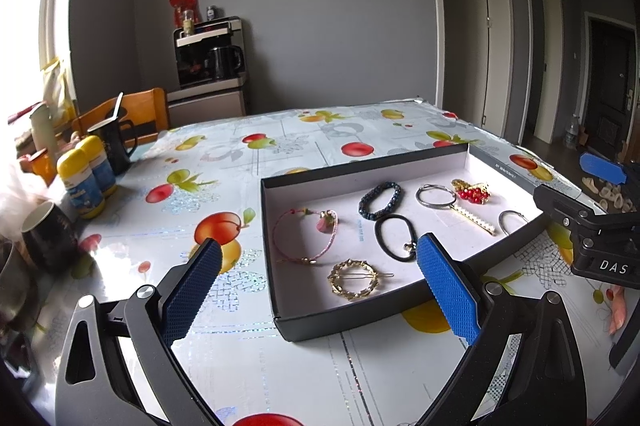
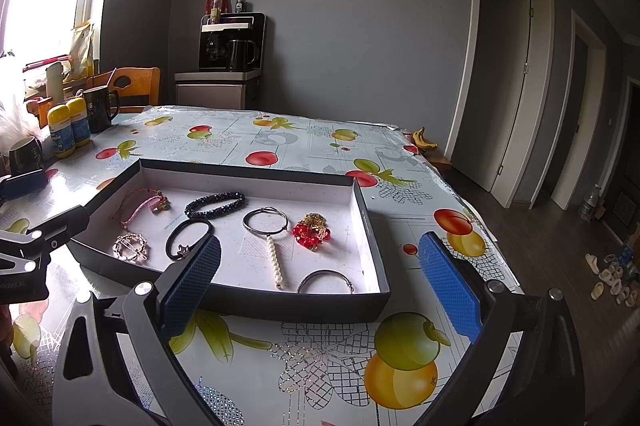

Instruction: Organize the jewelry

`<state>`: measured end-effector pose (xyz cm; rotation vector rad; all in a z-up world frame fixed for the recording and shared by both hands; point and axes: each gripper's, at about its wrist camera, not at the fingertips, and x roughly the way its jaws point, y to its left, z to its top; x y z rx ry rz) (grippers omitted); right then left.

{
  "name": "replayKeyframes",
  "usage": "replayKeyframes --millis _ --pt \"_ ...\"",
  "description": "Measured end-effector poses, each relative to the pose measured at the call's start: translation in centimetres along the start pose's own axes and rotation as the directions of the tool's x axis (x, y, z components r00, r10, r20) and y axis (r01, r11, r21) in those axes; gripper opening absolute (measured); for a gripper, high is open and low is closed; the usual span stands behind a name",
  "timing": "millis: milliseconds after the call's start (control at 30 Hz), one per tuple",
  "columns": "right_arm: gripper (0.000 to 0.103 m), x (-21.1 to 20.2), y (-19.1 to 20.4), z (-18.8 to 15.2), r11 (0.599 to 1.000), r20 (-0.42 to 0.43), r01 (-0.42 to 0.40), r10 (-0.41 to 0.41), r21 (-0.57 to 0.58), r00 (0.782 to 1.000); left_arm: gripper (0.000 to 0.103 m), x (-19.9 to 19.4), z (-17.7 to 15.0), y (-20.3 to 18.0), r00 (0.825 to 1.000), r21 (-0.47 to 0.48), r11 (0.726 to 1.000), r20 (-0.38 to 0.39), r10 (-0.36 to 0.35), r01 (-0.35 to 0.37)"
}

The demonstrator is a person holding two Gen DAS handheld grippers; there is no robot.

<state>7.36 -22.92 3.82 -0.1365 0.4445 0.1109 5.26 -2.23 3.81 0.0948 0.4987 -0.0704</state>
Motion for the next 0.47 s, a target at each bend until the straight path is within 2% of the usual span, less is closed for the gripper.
replayKeyframes --millis 233,367,467 --pt "0.098 0.0 0.0 0.0 1.0 -0.001 0.0 0.0 0.0 1.0 0.099 0.0 0.0 0.3 1.0 -0.007 1.0 0.006 -0.014 0.014" --pt "0.098 0.2 -0.1 0.0 1.0 -0.007 -0.002 0.002 0.004 1.0 0.1 0.4 -0.1 0.5 0.999 -0.004 1.0 -0.033 0.003 -0.003" --pt "0.098 0.6 -0.9 -0.4 0.999 -0.03 -0.04 0.04 0.024 0.999 0.1 0.2 0.1 1.7 0.998 -0.003 1.0 -0.066 0.021 -0.021"
